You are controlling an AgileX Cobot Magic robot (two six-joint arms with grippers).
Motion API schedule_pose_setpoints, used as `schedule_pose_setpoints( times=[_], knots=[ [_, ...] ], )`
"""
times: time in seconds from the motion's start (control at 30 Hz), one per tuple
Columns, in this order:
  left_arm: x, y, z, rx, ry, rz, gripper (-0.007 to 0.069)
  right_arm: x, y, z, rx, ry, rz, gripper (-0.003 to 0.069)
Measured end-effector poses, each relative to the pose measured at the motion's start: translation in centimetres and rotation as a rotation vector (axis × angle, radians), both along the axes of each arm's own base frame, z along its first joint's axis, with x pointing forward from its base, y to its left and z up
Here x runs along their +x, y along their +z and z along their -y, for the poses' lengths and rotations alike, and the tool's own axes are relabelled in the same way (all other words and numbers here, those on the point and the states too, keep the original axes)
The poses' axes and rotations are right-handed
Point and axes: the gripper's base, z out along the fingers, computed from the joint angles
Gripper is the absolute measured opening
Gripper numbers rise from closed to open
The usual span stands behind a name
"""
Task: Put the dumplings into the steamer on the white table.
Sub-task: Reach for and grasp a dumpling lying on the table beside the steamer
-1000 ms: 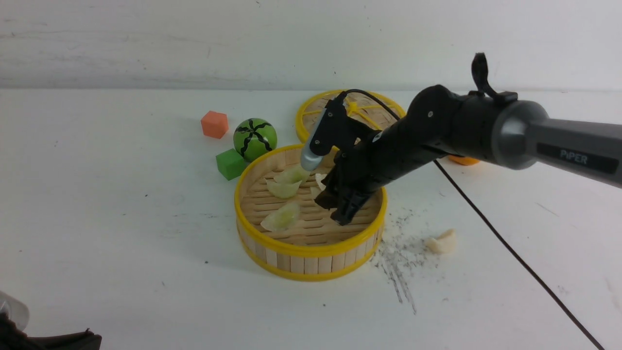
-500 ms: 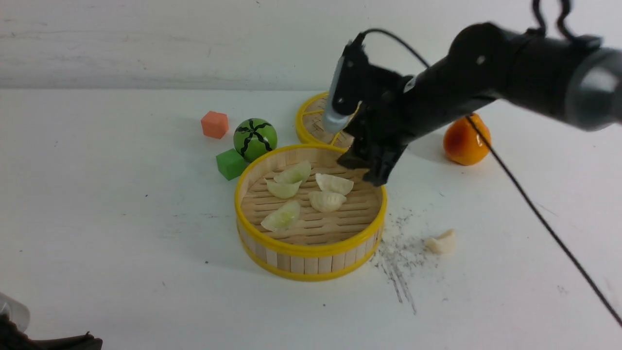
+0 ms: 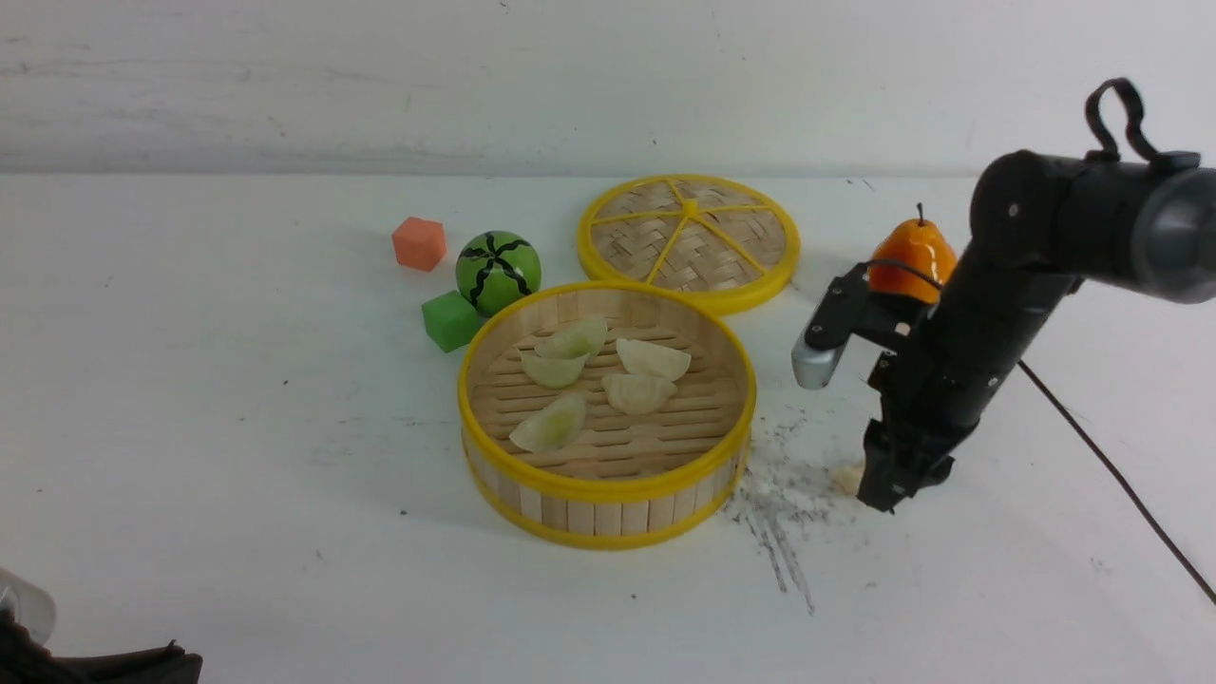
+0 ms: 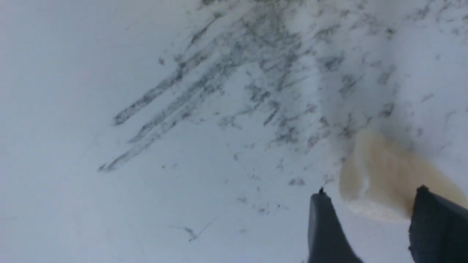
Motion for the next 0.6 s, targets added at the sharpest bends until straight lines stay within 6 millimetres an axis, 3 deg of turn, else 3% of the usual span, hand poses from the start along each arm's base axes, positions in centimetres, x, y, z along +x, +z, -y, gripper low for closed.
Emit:
schedule_pose_setpoints(
  times=[0.3, 0.47, 0.6],
  knots=[
    [0.0, 0.0, 0.0, 0.000, 0.000, 0.000, 0.0038, 0.8, -0.2, -0.4, 0.001, -0.003, 0.091, 0.0333],
    [0.0, 0.0, 0.0, 0.000, 0.000, 0.000, 0.0039, 1.2, -1.4, -0.5, -0.010, 0.013, 0.091, 0.0372],
    [0.0, 0.0, 0.0, -0.001, 0.000, 0.002, 0.0039, 1.2, -2.1, -0.5, -0.009, -0.003, 0.066, 0.0351]
  ],
)
